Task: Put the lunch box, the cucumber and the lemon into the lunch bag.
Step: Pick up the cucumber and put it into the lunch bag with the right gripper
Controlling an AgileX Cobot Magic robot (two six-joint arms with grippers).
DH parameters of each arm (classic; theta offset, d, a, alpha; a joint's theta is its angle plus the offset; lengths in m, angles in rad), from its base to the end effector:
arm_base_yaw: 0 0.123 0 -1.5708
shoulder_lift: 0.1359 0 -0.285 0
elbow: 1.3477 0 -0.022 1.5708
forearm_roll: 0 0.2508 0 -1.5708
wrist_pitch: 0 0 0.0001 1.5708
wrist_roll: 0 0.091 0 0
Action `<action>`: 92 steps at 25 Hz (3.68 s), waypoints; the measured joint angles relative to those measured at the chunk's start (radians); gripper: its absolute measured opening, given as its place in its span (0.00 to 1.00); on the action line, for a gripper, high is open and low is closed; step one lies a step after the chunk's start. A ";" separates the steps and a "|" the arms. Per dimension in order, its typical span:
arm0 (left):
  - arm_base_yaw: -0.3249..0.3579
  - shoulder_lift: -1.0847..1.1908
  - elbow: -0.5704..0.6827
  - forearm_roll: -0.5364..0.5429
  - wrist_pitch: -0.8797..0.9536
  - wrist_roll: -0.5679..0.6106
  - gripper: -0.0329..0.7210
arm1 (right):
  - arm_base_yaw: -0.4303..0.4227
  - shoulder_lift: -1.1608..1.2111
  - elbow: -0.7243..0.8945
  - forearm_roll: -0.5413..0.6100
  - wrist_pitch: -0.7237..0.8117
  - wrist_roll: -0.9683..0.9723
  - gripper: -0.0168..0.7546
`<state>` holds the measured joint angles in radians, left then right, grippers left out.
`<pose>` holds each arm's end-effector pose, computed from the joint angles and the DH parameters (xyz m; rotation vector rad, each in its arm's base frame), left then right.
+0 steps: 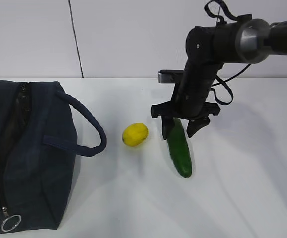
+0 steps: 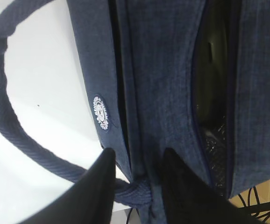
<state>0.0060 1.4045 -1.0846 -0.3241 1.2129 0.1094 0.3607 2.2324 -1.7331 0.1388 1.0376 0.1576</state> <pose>0.2529 -0.0256 0.2855 0.0121 2.9660 -0.4528 0.4207 0.1703 0.1521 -0.2127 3.0404 0.2299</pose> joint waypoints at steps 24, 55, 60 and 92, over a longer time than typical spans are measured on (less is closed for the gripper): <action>0.000 0.000 0.000 -0.013 0.000 0.000 0.36 | 0.000 0.059 -0.010 0.002 0.002 0.003 0.62; 0.000 0.000 0.000 -0.025 0.002 0.000 0.36 | 0.000 -0.148 -0.088 0.173 0.182 -0.100 0.46; 0.000 0.000 0.000 -0.025 0.002 0.000 0.36 | 0.000 -0.213 -0.088 0.508 0.184 -0.235 0.46; 0.000 0.000 0.000 -0.025 0.004 0.000 0.35 | 0.282 -0.072 -0.088 1.122 -0.138 -0.475 0.46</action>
<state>0.0060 1.4045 -1.0846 -0.3487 1.2172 0.1094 0.6430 2.1603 -1.8211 1.2611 0.8995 -0.3178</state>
